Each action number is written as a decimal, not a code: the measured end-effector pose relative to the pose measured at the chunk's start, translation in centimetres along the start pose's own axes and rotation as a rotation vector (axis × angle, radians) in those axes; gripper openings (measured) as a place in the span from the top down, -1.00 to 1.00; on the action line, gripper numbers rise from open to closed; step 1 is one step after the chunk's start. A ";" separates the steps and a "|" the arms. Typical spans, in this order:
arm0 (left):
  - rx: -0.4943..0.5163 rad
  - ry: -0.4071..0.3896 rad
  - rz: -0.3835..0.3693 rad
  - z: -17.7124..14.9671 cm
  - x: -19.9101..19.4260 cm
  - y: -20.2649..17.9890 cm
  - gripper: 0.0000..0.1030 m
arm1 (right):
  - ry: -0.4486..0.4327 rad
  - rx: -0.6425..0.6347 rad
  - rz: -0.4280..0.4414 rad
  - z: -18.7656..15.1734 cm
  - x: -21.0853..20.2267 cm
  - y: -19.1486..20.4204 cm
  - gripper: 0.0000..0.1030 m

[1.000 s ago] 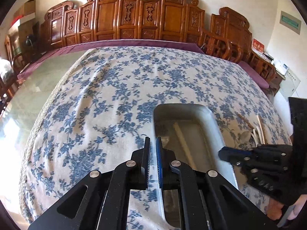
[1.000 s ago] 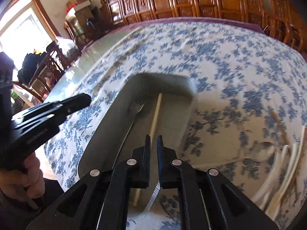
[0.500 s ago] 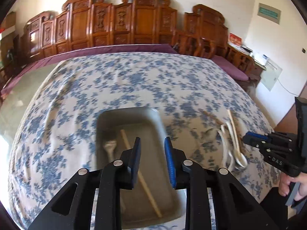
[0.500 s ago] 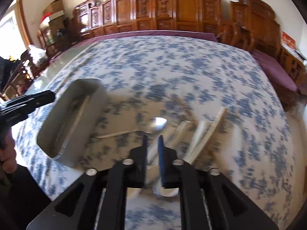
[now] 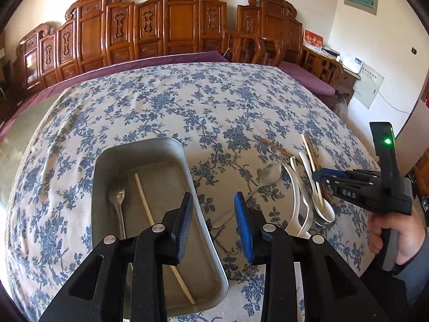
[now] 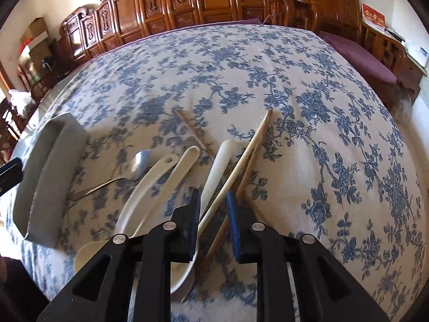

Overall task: Organize utensils
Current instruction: 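Grasp another chopstick with the right gripper while the left gripper grasps a steel spoon, then carry the steel spoon to the grey tray with the left gripper, then lower the spoon into the tray and open the left gripper, then lower the chopstick into the tray and open the right gripper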

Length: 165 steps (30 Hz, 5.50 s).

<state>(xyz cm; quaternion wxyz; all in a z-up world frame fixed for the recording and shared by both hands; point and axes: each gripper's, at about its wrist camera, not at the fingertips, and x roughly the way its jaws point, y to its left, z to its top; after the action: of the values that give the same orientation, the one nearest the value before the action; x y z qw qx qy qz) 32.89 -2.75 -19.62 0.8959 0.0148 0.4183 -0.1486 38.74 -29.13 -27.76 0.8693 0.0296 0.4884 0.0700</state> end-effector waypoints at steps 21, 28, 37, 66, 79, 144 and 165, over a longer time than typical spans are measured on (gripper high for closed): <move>0.154 0.106 0.012 0.0 3.2 -5.0 0.34 | -0.088 0.060 0.125 1.2 -1.8 -3.0 0.89; 0.180 0.204 0.009 2.0 7.0 -6.4 0.30 | -0.120 0.065 0.164 2.0 -2.5 -3.9 0.89; 0.261 0.322 0.015 3.1 12.3 -8.9 0.18 | -0.122 0.090 0.187 2.1 -2.6 -5.1 0.88; 0.183 0.242 -0.001 5.8 11.2 -8.8 0.99 | -0.132 0.052 0.213 2.4 -2.7 -3.6 0.88; 0.106 0.077 -0.061 7.8 3.5 -8.2 0.99 | -0.163 0.000 0.248 2.7 -4.2 -0.9 0.88; -0.110 0.059 0.182 0.8 0.6 7.8 0.87 | -0.130 -0.183 0.391 0.5 -4.5 11.4 0.88; -0.128 0.023 0.249 -0.8 -1.7 12.6 0.85 | -0.042 -0.176 0.464 1.1 -3.5 20.3 0.88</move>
<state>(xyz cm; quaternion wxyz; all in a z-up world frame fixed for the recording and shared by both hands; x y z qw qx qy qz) 34.76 9.85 -20.15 0.9016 0.0111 0.4323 -0.0093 35.99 -9.58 -21.84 0.8392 0.0665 0.4422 0.3094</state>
